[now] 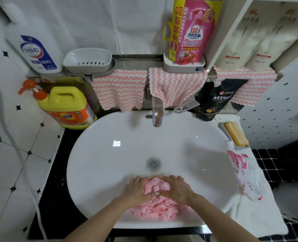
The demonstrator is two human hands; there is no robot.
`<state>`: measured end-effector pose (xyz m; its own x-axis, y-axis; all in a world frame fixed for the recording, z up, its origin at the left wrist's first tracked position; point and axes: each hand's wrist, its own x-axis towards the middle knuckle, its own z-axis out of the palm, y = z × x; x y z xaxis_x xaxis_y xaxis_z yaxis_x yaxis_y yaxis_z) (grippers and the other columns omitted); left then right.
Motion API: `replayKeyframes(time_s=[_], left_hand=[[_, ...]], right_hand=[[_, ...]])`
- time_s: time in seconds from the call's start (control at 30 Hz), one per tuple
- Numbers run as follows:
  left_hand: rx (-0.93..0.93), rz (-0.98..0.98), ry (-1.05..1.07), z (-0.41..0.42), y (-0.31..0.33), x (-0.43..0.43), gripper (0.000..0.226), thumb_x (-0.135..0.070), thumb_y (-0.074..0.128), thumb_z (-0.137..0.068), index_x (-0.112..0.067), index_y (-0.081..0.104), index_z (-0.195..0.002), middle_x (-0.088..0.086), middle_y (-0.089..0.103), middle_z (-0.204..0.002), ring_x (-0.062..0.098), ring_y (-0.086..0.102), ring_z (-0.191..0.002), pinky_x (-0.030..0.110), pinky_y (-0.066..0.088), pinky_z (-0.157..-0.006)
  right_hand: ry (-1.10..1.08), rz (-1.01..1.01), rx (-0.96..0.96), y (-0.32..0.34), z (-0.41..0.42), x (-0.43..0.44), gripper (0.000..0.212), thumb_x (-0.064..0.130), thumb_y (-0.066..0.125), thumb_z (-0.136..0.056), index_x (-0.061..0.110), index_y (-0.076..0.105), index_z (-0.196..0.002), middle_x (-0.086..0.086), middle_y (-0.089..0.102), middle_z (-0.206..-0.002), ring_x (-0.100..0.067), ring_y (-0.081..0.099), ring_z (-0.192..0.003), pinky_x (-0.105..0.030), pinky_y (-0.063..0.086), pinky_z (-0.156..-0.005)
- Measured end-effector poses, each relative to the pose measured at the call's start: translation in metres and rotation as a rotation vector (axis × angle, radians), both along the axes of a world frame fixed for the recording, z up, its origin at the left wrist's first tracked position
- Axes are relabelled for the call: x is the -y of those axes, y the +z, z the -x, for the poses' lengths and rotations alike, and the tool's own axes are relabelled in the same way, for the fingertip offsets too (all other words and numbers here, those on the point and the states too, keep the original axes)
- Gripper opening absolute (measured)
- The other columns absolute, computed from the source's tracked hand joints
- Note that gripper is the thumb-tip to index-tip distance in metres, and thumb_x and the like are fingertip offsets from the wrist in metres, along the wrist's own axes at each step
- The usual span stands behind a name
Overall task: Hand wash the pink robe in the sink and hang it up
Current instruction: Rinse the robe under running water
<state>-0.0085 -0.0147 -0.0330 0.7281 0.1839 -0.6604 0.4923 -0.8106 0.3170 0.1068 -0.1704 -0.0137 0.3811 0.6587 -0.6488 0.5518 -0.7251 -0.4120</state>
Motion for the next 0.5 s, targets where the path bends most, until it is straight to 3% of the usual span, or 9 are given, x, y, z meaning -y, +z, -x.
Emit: replayKeyframes(time_s=[0.27,0.4,0.5], left_hand=[[0.002,-0.001,-0.008,-0.0001,-0.0014,-0.0007,0.074,-0.054,0.048,-0.084,-0.021,0.023,-0.145,0.004,0.032,-0.140,0.025,0.029,-0.131,0.039,0.034,-0.102],[-0.013,0.011,-0.011,0.0001,0.0012,-0.0004,0.084,-0.060,0.036,-0.071,-0.020,0.023,-0.145,0.004,0.032,-0.140,0.025,0.030,-0.129,0.038,0.035,-0.101],[0.006,-0.003,-0.011,0.0003,-0.0016,-0.0005,0.076,-0.057,0.046,-0.082,-0.021,0.023,-0.145,0.004,0.032,-0.140,0.024,0.030,-0.130,0.037,0.034,-0.101]], right_hand=[[-0.023,-0.016,-0.005,0.0034,0.0017,0.0001,0.146,0.102,-0.009,-0.022,0.037,0.029,-0.146,-0.005,0.041,-0.144,-0.029,0.035,-0.131,-0.034,0.023,-0.110],[-0.022,-0.025,0.009,0.0043,0.0027,0.0001,0.147,0.102,-0.012,-0.021,0.037,0.029,-0.146,-0.004,0.042,-0.143,-0.028,0.037,-0.130,-0.033,0.022,-0.109],[-0.034,-0.026,0.007,0.0037,0.0030,0.0005,0.146,0.102,-0.011,-0.021,0.038,0.030,-0.146,-0.004,0.043,-0.142,-0.028,0.037,-0.130,-0.033,0.023,-0.109]])
